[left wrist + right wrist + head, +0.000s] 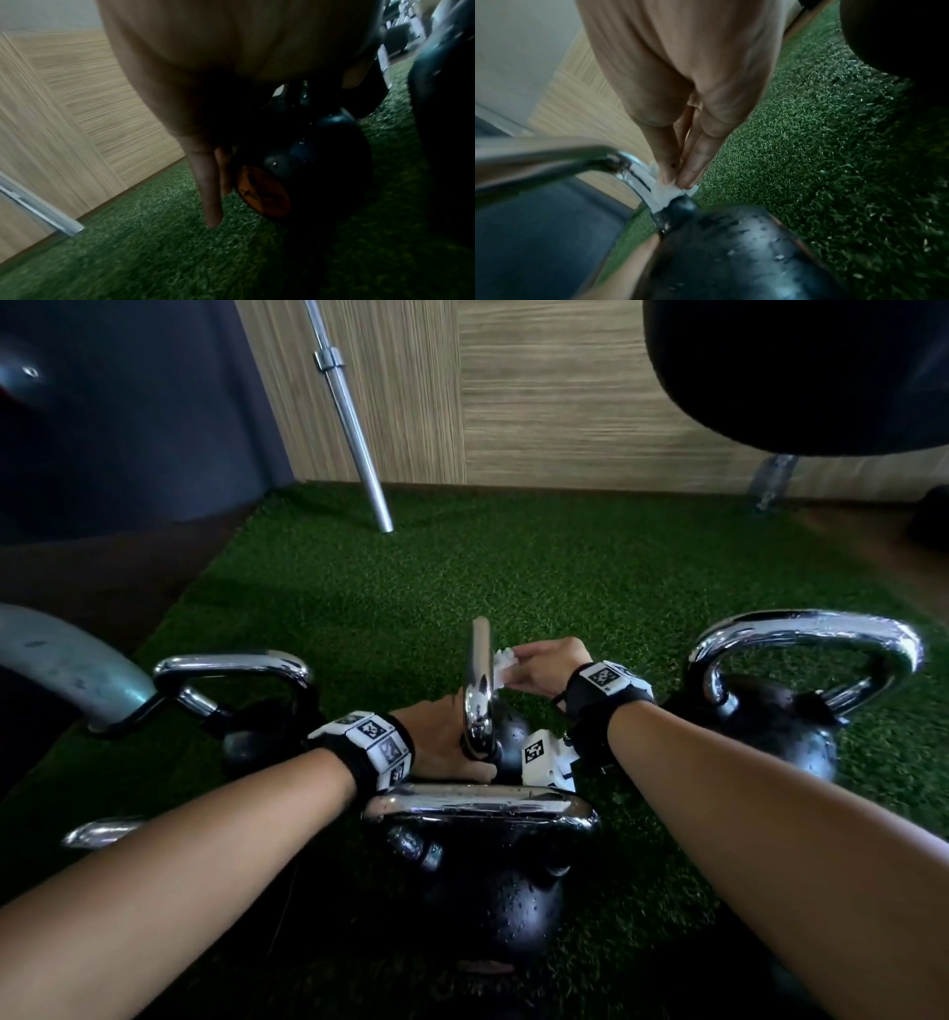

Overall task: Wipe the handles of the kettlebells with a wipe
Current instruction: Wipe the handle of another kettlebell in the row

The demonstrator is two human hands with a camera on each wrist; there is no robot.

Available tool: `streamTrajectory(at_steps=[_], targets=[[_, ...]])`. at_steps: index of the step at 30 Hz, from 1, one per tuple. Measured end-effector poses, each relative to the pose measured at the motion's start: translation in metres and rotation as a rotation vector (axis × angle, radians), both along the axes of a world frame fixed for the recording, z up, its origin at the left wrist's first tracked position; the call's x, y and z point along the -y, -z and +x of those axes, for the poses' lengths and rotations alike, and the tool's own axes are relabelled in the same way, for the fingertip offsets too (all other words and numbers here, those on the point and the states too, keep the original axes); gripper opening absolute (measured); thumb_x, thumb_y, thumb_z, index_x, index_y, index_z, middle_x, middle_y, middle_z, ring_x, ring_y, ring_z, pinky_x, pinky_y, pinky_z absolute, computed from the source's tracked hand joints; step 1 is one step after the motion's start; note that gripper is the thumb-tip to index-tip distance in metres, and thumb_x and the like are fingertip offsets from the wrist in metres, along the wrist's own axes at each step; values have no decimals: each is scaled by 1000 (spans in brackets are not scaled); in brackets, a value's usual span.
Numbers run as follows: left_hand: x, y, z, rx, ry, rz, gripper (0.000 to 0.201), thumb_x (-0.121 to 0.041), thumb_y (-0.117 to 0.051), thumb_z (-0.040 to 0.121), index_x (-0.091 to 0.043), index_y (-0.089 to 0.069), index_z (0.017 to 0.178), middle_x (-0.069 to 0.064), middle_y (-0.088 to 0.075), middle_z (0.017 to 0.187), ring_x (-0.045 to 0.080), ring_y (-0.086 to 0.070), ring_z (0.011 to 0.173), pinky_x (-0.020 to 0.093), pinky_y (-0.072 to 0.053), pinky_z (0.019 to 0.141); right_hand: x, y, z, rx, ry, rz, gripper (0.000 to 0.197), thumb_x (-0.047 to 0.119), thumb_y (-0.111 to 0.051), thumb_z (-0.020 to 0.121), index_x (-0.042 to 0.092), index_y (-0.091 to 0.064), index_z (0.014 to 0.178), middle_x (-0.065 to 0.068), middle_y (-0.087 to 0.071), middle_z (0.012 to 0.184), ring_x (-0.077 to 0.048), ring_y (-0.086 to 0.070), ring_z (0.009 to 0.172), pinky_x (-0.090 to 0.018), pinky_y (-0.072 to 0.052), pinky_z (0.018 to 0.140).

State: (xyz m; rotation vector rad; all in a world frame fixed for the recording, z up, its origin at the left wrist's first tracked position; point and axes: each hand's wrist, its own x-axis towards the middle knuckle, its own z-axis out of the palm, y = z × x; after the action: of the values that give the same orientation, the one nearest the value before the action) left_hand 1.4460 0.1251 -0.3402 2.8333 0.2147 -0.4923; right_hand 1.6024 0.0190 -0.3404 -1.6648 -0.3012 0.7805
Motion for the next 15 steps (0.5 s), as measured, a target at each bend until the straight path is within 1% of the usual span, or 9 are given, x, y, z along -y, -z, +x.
streamTrajectory(at_steps=[1,2,4,5,7,9,11,13,15], targets=[[-3,-2,2,-18,10,-7,11,-46,-67,93,-40,-59,91,-11,-56,102,20,-58,103,26,-45,90,0,3,0,26,-3,-26,24,-13,-79,78,10,-71,77,-20,-76,103,-29,-75,89,-38,-64,83],[-7,-1,3,-39,7,-5,13,-43,-67,95,-33,-65,102,-9,-59,108,19,-57,107,21,-42,91,-1,6,-1,62,5,-54,20,-8,-82,79,10,-71,78,-18,-76,100,-28,-76,87,-38,-65,79],[-14,5,4,-63,-16,-9,34,-38,-67,96,-19,-63,124,-6,-58,114,12,-51,107,10,-33,89,-4,11,-4,161,19,-134,14,3,-84,81,8,-73,88,-15,-77,95,-29,-78,85,-40,-66,76],[-16,8,3,-57,-25,-24,43,-41,-69,94,-19,-59,130,-6,-58,118,11,-51,110,9,-33,93,-5,13,-5,195,16,-170,15,7,-84,83,7,-73,92,-14,-77,93,-29,-79,84,-42,-66,77],[-16,15,-3,-6,-47,-36,68,-61,-72,84,-28,-51,140,-6,-57,134,15,-55,121,23,-41,108,-7,12,-6,202,6,-200,15,7,-82,85,4,-72,96,-15,-77,91,-30,-79,82,-44,-65,79],[-18,28,-6,60,-52,-47,84,-81,-65,74,-34,-49,141,-8,-57,140,15,-56,125,34,-44,113,-9,6,-4,203,0,-177,16,2,-81,84,2,-73,98,-15,-77,88,-29,-78,79,-44,-65,81],[-13,30,-9,103,-49,-66,74,-79,-64,77,-32,-58,134,-7,-61,134,8,-55,118,32,-43,113,-11,-1,-2,255,42,-85,10,1,-81,84,8,-77,90,-12,-77,85,-26,-78,77,-43,-65,80],[-9,29,-11,147,-46,-75,56,-68,-68,83,-30,-66,124,-6,-64,126,4,-52,110,29,-44,110,-13,-3,-1,282,106,13,22,2,-81,84,21,-76,75,-9,-78,81,-25,-78,78,-43,-65,78],[-10,32,-11,171,-43,-92,53,-67,-69,82,-32,-66,122,-13,-62,120,2,-52,107,30,-46,108,-15,-1,1,265,110,51,28,0,-81,84,24,-74,70,-10,-78,83,-28,-78,80,-46,-65,80]])
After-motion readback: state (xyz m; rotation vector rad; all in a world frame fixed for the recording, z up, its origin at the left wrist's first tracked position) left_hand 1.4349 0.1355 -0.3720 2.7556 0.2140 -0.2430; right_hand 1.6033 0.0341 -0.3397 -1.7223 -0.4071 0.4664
